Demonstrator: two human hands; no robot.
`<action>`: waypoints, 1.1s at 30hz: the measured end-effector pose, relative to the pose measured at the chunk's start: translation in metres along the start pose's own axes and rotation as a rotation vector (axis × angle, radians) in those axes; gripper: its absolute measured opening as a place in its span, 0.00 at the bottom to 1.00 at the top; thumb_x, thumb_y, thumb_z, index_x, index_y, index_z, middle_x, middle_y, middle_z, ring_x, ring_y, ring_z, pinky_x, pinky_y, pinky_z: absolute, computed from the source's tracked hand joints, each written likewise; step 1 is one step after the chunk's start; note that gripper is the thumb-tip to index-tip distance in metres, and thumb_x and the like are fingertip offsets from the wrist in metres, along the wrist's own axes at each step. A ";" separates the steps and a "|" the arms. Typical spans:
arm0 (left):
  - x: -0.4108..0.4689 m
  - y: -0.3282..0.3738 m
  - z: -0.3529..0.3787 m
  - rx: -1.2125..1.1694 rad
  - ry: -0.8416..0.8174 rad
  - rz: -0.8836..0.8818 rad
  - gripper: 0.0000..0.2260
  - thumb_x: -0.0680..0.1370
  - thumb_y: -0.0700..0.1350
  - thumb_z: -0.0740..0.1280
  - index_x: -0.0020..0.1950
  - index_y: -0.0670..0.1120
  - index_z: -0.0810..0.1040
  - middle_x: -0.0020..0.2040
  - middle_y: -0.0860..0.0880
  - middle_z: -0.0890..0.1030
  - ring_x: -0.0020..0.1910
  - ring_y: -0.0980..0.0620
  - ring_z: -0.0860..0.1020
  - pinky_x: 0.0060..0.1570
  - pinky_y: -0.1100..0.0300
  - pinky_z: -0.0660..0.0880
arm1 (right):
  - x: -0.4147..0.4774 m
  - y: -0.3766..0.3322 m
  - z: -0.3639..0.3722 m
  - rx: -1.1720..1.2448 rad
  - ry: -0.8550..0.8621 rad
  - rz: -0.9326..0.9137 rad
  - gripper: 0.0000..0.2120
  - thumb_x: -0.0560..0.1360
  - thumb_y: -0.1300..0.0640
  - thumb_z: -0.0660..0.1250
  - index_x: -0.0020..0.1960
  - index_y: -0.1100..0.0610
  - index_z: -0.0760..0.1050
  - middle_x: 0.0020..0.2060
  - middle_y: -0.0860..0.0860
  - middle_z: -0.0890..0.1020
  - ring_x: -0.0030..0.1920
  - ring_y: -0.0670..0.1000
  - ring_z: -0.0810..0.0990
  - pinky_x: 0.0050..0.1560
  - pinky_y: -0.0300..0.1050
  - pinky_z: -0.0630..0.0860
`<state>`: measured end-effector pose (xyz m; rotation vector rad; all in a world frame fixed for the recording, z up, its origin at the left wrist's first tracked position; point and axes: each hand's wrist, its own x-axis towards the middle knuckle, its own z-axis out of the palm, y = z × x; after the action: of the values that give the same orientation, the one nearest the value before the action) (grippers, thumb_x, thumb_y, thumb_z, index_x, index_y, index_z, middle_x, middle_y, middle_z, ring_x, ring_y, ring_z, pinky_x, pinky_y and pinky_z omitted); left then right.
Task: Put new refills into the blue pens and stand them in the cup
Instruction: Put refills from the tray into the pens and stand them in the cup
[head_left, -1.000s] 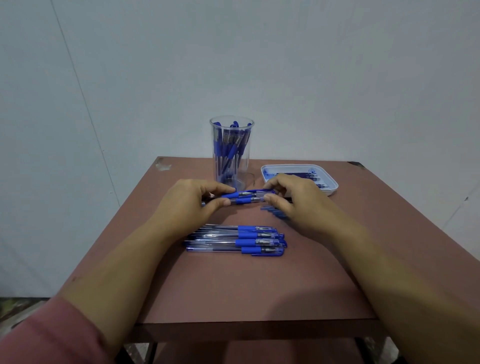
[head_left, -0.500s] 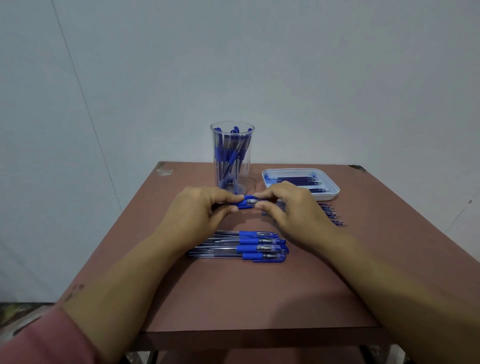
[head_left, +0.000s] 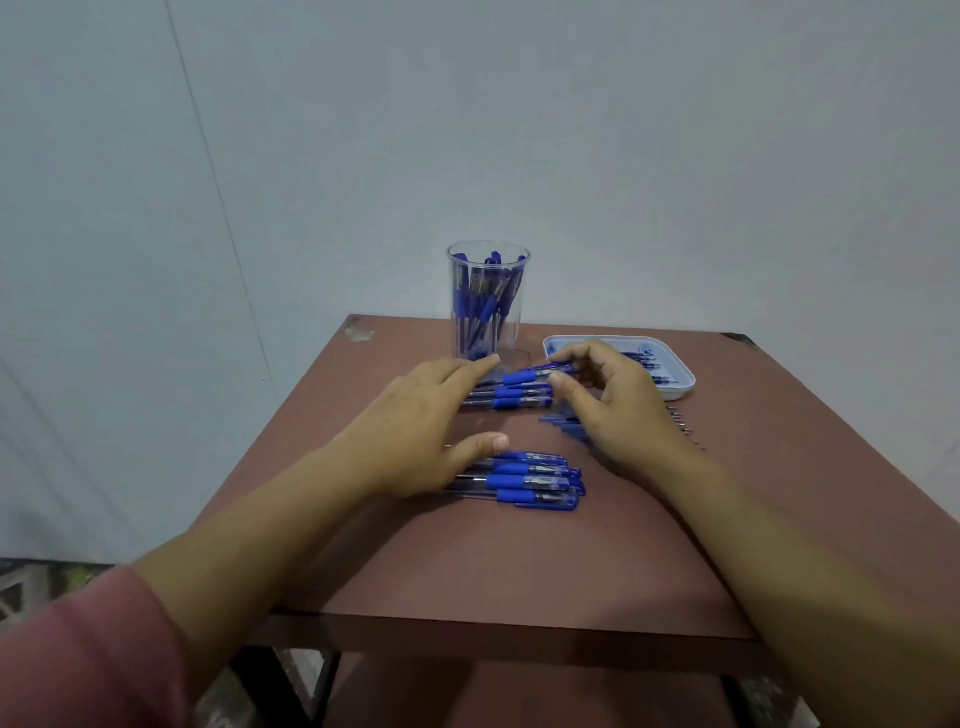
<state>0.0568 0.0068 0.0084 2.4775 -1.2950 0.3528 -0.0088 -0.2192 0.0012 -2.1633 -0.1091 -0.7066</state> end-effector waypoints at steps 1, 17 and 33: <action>-0.007 -0.001 -0.001 -0.002 -0.004 0.003 0.39 0.74 0.70 0.56 0.79 0.52 0.54 0.75 0.51 0.64 0.73 0.52 0.62 0.70 0.58 0.59 | 0.000 -0.002 -0.001 0.031 0.027 0.005 0.06 0.78 0.58 0.67 0.54 0.50 0.76 0.46 0.43 0.80 0.47 0.41 0.78 0.50 0.34 0.75; -0.040 -0.006 0.017 -0.137 -0.086 -0.015 0.34 0.72 0.72 0.58 0.72 0.57 0.69 0.73 0.59 0.68 0.71 0.62 0.64 0.72 0.60 0.62 | 0.069 -0.064 -0.047 0.083 0.489 -0.189 0.07 0.79 0.61 0.63 0.55 0.52 0.74 0.45 0.39 0.77 0.42 0.35 0.75 0.49 0.33 0.73; -0.040 -0.009 0.018 -0.144 -0.071 -0.020 0.30 0.73 0.70 0.61 0.72 0.59 0.69 0.72 0.62 0.67 0.71 0.65 0.62 0.72 0.62 0.60 | 0.110 -0.051 0.012 -0.244 0.154 -0.196 0.08 0.78 0.55 0.64 0.57 0.51 0.74 0.46 0.44 0.77 0.53 0.50 0.72 0.56 0.54 0.72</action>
<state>0.0436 0.0341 -0.0244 2.3996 -1.2745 0.1620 0.0726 -0.1947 0.0883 -2.3404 -0.1622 -1.0422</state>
